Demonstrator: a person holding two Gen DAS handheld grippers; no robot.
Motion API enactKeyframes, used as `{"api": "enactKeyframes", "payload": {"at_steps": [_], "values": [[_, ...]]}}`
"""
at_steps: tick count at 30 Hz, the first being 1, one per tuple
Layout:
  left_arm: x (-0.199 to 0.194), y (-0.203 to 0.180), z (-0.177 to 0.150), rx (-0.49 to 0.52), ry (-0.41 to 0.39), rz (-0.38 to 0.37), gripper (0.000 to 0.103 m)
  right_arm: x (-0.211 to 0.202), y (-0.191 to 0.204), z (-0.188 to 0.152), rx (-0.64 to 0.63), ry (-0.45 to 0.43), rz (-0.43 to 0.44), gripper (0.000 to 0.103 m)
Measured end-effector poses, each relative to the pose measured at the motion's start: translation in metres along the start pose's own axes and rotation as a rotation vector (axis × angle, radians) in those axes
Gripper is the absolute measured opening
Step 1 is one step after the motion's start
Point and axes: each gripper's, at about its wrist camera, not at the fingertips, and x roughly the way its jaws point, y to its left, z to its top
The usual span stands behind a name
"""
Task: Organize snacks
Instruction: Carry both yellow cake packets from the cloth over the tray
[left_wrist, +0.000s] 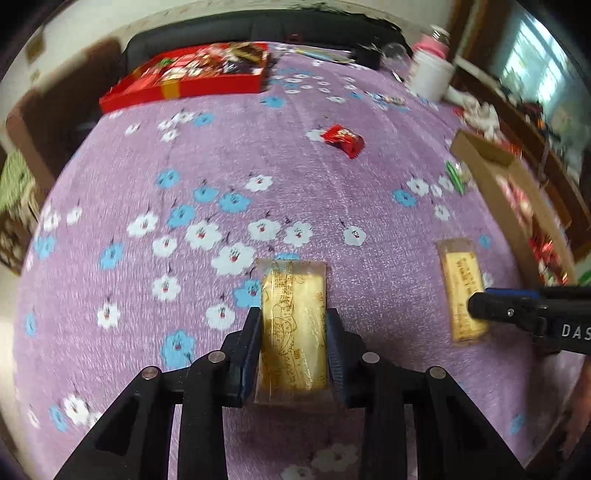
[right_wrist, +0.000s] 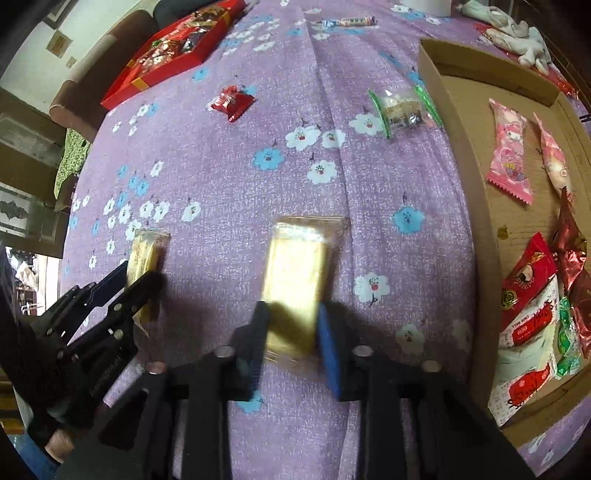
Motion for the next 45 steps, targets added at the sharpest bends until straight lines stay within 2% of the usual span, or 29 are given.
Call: {"api": "enactKeyframes", "payload": {"at_steps": [3, 7, 8, 9, 11, 15, 18, 20, 22, 24, 25, 27, 33, 40, 45], "values": [[-0.003, 0.006, -0.003, -0.052, 0.006, -0.024, 0.035, -0.004, 0.000, 0.000, -0.006, -0.006, 0.011, 0.015], [-0.009, 0.001, -0.008, -0.064, 0.005, -0.002, 0.035, -0.001, -0.003, -0.002, 0.006, 0.015, 0.004, 0.015], [-0.012, -0.001, -0.010, -0.061, 0.000, 0.000, 0.035, 0.000, -0.005, -0.002, 0.018, 0.020, 0.003, 0.021], [-0.015, -0.003, -0.012, -0.058, -0.006, 0.002, 0.035, -0.001, -0.007, -0.002, 0.027, 0.020, 0.007, 0.032], [-0.022, -0.006, -0.015, -0.054, -0.020, 0.004, 0.035, -0.005, -0.009, -0.001, 0.040, -0.001, 0.009, 0.046], [-0.031, -0.008, -0.021, -0.043, -0.034, 0.014, 0.035, -0.002, 0.000, 0.003, 0.025, -0.005, -0.001, 0.053], [-0.037, -0.006, -0.023, -0.047, -0.045, 0.021, 0.035, 0.008, 0.013, 0.007, -0.015, 0.009, -0.053, 0.053], [-0.040, -0.005, -0.024, -0.048, -0.052, 0.026, 0.035, 0.016, 0.024, 0.008, -0.066, 0.017, -0.121, 0.053], [-0.043, -0.003, -0.026, -0.049, -0.056, 0.028, 0.035, 0.017, 0.034, 0.006, -0.124, 0.000, -0.163, 0.052], [-0.044, -0.002, -0.027, -0.052, -0.058, 0.029, 0.035, 0.020, 0.042, 0.002, -0.179, -0.009, -0.225, 0.038], [-0.045, -0.001, -0.027, -0.055, -0.059, 0.028, 0.035, 0.020, 0.044, 0.000, -0.195, -0.015, -0.231, 0.037], [-0.046, -0.002, -0.028, -0.059, -0.063, 0.026, 0.035, 0.019, 0.042, -0.001, -0.196, -0.015, -0.221, 0.033], [-0.048, -0.014, -0.025, -0.043, -0.075, 0.016, 0.035, 0.005, 0.018, -0.009, -0.149, -0.023, -0.165, 0.033], [-0.049, -0.038, -0.016, -0.009, -0.089, -0.003, 0.035, -0.028, 0.000, -0.010, -0.120, -0.084, -0.067, 0.033], [-0.050, -0.059, -0.010, 0.017, -0.098, -0.017, 0.035, -0.045, -0.010, -0.012, -0.108, -0.118, -0.037, 0.033]]}}
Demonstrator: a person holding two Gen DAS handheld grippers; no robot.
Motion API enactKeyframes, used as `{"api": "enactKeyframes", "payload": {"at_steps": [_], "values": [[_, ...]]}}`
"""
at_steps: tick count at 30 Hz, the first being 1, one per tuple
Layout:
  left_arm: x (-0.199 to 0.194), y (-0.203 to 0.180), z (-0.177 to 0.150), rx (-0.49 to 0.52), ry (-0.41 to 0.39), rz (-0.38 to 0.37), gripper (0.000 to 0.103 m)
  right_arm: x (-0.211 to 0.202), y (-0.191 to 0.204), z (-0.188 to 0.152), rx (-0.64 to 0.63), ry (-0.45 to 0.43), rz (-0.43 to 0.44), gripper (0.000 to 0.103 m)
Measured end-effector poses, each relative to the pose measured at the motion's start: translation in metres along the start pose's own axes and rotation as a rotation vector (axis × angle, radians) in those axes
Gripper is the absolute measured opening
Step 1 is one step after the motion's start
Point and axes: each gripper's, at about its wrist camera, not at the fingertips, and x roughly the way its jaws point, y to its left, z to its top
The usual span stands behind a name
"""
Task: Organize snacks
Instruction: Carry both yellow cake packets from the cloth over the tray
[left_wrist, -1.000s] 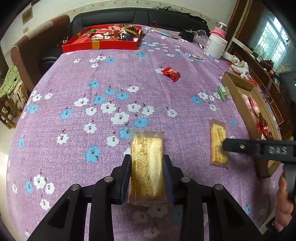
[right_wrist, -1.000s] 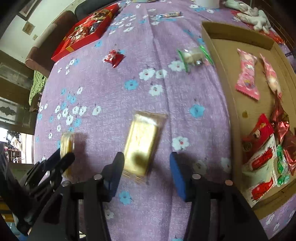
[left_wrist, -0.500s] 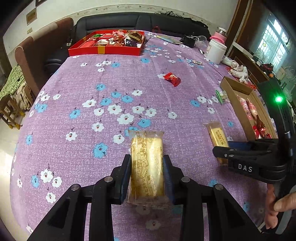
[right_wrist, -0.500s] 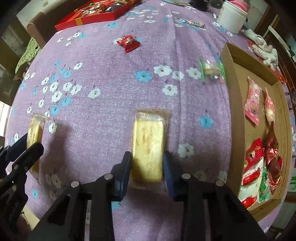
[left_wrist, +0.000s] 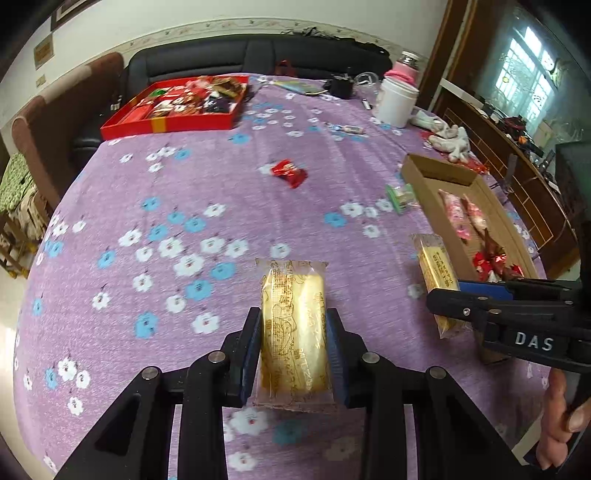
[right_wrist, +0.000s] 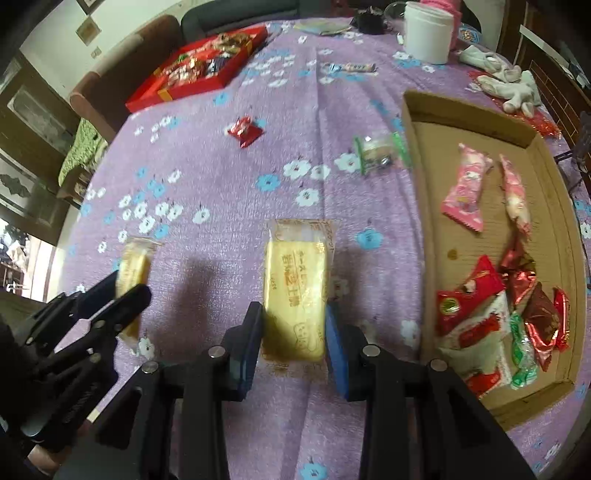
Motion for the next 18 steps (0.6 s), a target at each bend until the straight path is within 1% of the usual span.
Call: {"api": "enactKeyframes", "payload": {"at_steps": [7, 18], "values": [[0.003, -0.034, 0.010, 0.042, -0.002, -0.023, 0.035, -0.021, -0.029, -0.003, 0.043, -0.033, 0.010, 0.033], [0.012, -0.093, 0.024, 0.124, 0.001, -0.064, 0.034, -0.039, -0.091, -0.011, 0.149, -0.063, -0.006, 0.033]]}}
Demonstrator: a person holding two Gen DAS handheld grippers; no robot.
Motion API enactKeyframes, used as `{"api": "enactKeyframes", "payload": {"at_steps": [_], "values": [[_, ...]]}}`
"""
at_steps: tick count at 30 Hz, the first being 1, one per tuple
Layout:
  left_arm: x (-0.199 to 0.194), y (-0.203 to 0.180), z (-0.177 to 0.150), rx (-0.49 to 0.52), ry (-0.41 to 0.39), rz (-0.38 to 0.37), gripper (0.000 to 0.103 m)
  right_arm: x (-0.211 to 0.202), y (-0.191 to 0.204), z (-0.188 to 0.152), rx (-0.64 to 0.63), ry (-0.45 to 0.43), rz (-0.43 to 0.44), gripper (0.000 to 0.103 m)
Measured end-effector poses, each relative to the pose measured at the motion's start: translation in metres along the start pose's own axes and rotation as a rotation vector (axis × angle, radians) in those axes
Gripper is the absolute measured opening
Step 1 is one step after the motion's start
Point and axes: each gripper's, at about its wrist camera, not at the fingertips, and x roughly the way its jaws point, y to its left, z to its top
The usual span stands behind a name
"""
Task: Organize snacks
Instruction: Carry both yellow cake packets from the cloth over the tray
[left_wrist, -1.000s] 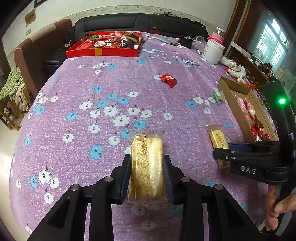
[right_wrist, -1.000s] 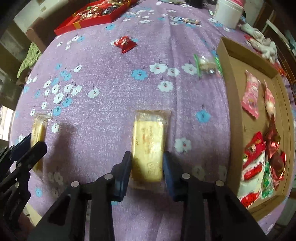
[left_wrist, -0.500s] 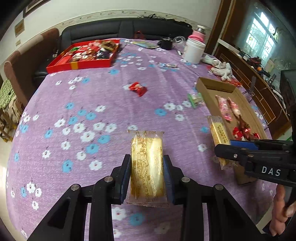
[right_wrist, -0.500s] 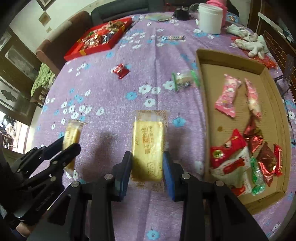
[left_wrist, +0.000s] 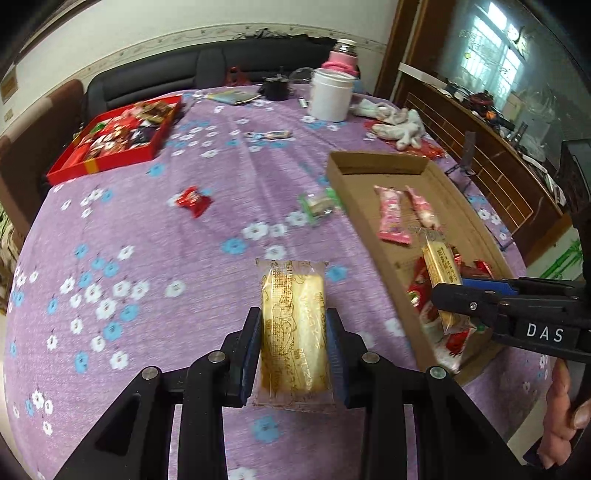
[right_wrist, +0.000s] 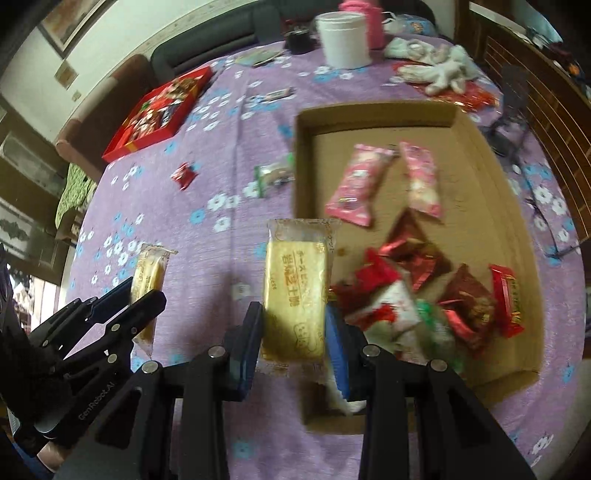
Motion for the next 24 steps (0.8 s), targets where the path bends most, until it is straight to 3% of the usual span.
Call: {"api": "enactKeyframes", "payload": {"at_steps": [24], "values": [[0.042, -0.122, 0.023, 0.173, 0.041, -0.118, 0.034, -0.017, -0.116, -0.007, 0.156, 0.005, -0.087, 0.033]]}}
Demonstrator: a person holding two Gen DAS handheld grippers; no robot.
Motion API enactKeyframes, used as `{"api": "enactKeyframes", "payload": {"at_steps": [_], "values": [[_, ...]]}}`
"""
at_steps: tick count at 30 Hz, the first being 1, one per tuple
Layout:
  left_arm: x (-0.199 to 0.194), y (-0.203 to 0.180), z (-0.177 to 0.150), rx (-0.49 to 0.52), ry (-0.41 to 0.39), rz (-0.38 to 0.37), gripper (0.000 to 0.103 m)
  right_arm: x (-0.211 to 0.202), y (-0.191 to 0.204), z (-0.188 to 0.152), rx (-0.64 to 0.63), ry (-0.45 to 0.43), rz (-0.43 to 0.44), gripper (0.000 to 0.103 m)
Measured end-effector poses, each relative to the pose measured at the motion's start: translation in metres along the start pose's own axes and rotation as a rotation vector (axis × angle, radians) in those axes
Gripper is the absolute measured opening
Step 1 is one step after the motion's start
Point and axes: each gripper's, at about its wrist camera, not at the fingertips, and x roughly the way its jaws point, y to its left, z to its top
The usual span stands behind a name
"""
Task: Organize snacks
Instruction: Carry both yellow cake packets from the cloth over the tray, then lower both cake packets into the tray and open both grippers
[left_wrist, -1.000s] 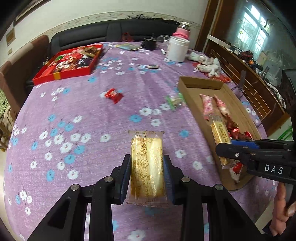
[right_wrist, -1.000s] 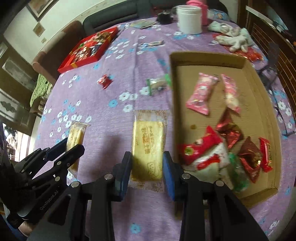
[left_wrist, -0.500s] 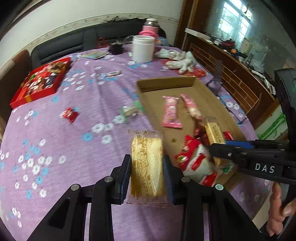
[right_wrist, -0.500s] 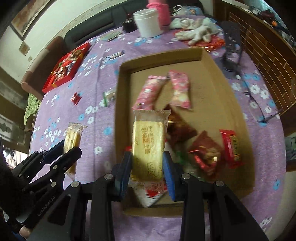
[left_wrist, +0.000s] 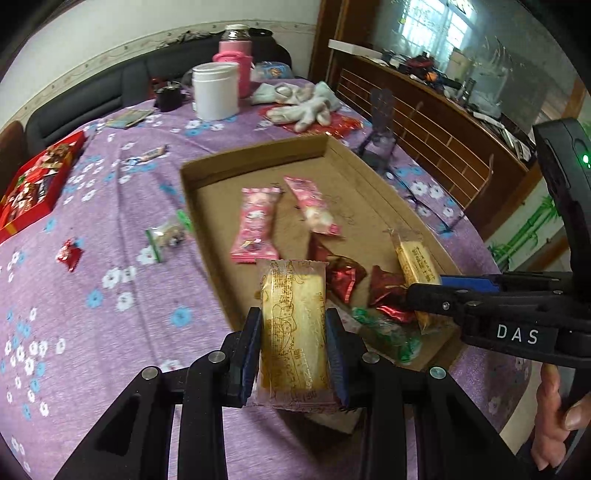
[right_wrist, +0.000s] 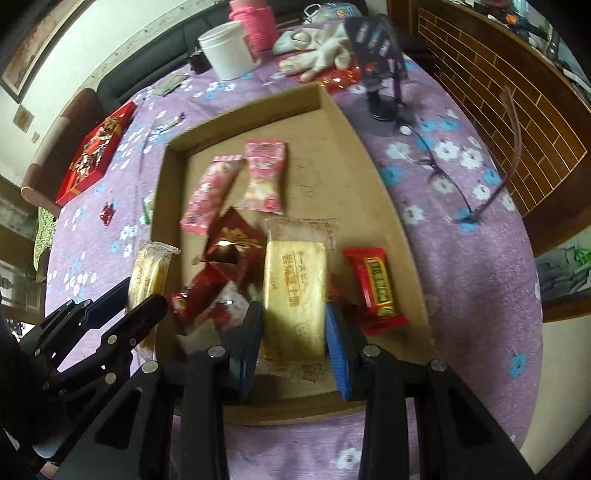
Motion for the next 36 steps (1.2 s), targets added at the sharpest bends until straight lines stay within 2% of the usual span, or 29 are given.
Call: {"api": "enactKeyframes", "payload": {"at_steps": [14, 36], "values": [[0.035, -0.014, 0.005, 0.055, 0.050, 0.027, 0.034, 0.019, -0.006, 0.012, -0.014, 0.032, -0.001, 0.033], [0.030, -0.015, 0.007, 0.051, 0.031, 0.019, 0.037, 0.021, -0.001, 0.020, -0.031, 0.021, -0.010, 0.034]]}}
